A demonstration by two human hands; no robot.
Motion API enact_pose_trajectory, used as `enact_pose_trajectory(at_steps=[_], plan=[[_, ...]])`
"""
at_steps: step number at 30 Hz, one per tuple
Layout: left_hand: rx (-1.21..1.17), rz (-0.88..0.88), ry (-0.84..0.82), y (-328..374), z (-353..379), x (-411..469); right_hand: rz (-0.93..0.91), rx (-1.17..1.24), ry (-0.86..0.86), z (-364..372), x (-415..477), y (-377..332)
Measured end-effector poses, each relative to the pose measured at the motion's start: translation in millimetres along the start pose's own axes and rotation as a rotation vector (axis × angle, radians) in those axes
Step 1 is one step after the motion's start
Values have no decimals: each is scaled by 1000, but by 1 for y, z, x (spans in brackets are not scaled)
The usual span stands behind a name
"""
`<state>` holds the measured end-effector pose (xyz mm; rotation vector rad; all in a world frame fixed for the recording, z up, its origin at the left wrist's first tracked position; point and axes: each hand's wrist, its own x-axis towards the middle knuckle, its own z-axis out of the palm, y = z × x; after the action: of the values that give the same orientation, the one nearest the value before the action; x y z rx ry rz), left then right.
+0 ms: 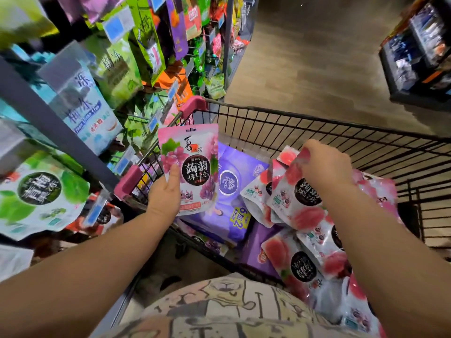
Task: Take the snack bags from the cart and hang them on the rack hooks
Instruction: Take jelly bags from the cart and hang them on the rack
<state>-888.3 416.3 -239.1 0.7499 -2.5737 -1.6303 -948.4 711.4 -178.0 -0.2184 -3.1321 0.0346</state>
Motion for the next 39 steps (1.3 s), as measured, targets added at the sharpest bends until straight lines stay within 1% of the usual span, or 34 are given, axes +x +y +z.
enact_pose_trajectory(at_steps=[2,4,6,8,9,10,11,13,15,16,17,18,20,22,25,28,33,36,39], plan=[[42,31,54,-1,-2,0,-3,-14,64,16,2,4],[109,58,149,-7,-7,5,-2,30,86,31,6,9],[166,49,263,-13,-17,11,-40,142,90,43,7,8],[189,30,348,-13,-28,17,-138,301,105,54,2,-5],[189,12,375,-13,-32,20,-196,387,83,60,-4,-16],[193,-12,394,-13,-35,24,-244,474,17,67,-13,-29],[198,-27,412,-13,-38,28,-276,559,-101,74,-24,-43],[222,-45,425,-16,-41,36,-261,677,-451,95,-46,-69],[258,-63,451,-23,-42,40,-130,768,-850,121,-66,-90],[247,-82,468,-26,-42,41,-29,821,-1011,134,-72,-97],[229,-93,477,-30,-42,41,68,854,-1131,143,-79,-101],[221,-90,474,-34,-42,42,139,862,-1207,152,-83,-103],[204,-70,459,-40,-42,45,253,847,-1287,164,-88,-103],[212,-56,435,-45,-42,49,338,818,-1322,176,-92,-101],[234,-48,415,-52,-42,53,446,820,-1321,191,-97,-103],[239,-43,391,-53,-42,52,512,847,-1328,194,-101,-111],[239,-79,372,-52,-42,50,541,833,-1331,202,-103,-118],[246,-87,374,-54,-41,51,552,842,-1300,206,-103,-120],[258,-80,376,-53,-41,50,515,845,-1271,202,-105,-120]])
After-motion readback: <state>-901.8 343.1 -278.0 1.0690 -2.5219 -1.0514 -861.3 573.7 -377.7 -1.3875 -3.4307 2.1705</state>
